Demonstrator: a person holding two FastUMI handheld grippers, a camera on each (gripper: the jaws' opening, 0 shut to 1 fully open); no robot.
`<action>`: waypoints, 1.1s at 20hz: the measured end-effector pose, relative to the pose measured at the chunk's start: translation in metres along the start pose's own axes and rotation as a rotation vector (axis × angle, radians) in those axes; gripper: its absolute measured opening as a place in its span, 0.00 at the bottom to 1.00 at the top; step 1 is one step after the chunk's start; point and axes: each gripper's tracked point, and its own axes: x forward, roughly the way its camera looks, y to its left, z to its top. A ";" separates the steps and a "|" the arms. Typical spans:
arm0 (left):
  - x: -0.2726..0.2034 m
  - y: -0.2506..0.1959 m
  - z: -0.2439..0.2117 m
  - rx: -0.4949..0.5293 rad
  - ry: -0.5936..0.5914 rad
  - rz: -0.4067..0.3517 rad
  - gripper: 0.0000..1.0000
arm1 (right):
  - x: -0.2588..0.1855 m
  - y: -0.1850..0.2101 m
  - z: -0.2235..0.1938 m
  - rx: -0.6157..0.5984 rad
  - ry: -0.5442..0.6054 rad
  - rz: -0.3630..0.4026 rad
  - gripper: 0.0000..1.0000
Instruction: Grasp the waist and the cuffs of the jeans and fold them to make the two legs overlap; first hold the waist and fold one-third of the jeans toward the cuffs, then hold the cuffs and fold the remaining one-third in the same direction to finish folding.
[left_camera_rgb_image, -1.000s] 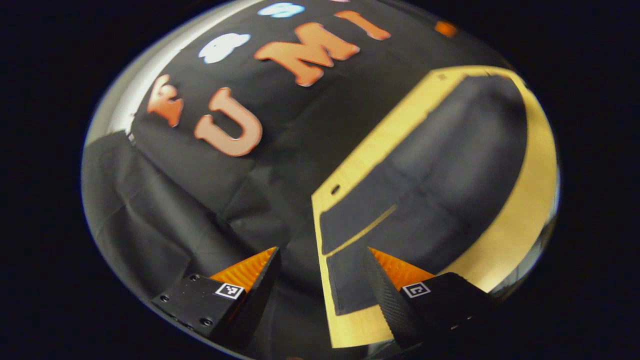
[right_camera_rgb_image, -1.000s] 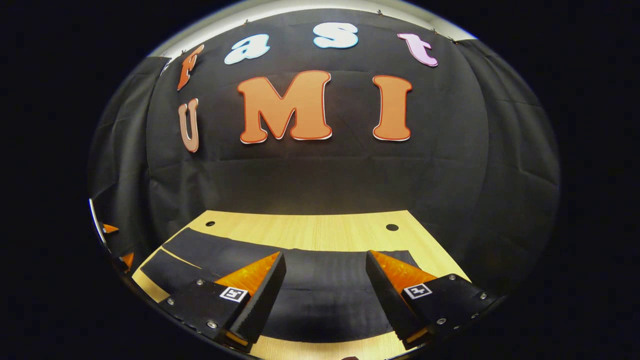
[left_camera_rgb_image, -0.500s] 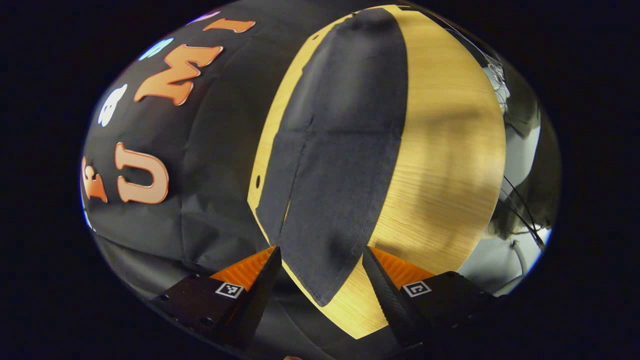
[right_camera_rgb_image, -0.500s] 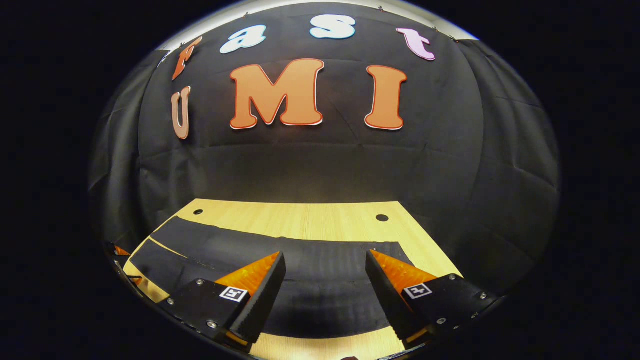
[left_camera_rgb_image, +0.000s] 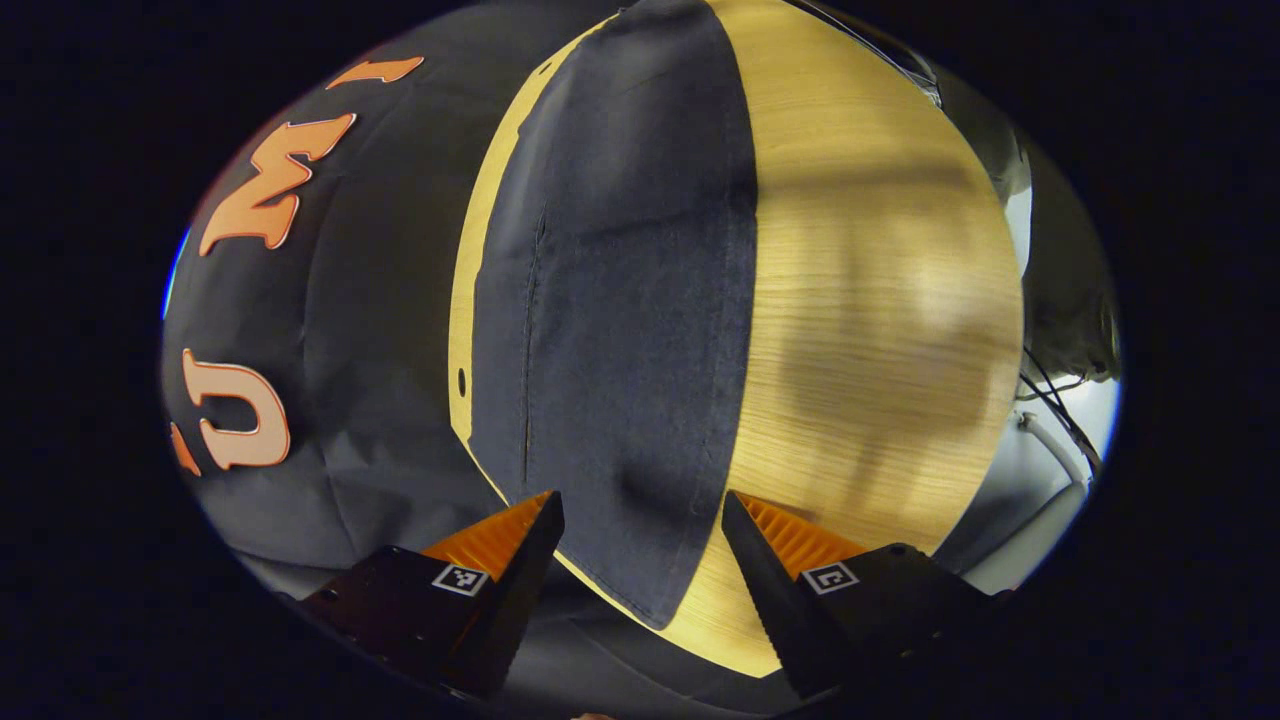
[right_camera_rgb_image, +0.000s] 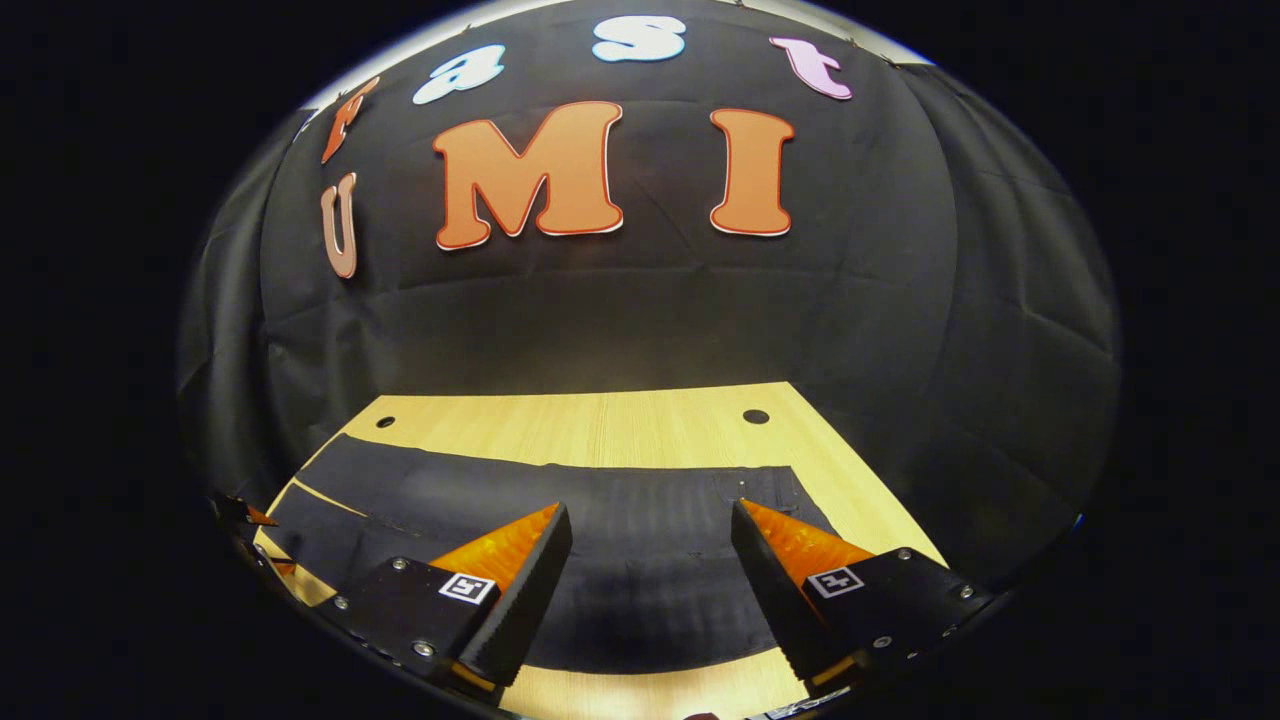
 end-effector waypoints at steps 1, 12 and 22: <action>0.008 0.006 0.003 0.011 -0.007 0.022 0.95 | 0.000 -0.002 -0.001 0.002 0.002 -0.004 0.98; 0.074 0.046 0.019 -0.006 -0.013 0.135 0.38 | 0.010 -0.029 -0.013 -0.068 0.050 -0.088 0.98; 0.065 0.042 0.016 -0.033 -0.025 0.100 0.00 | -0.018 -0.132 -0.068 -0.852 0.185 -0.186 0.98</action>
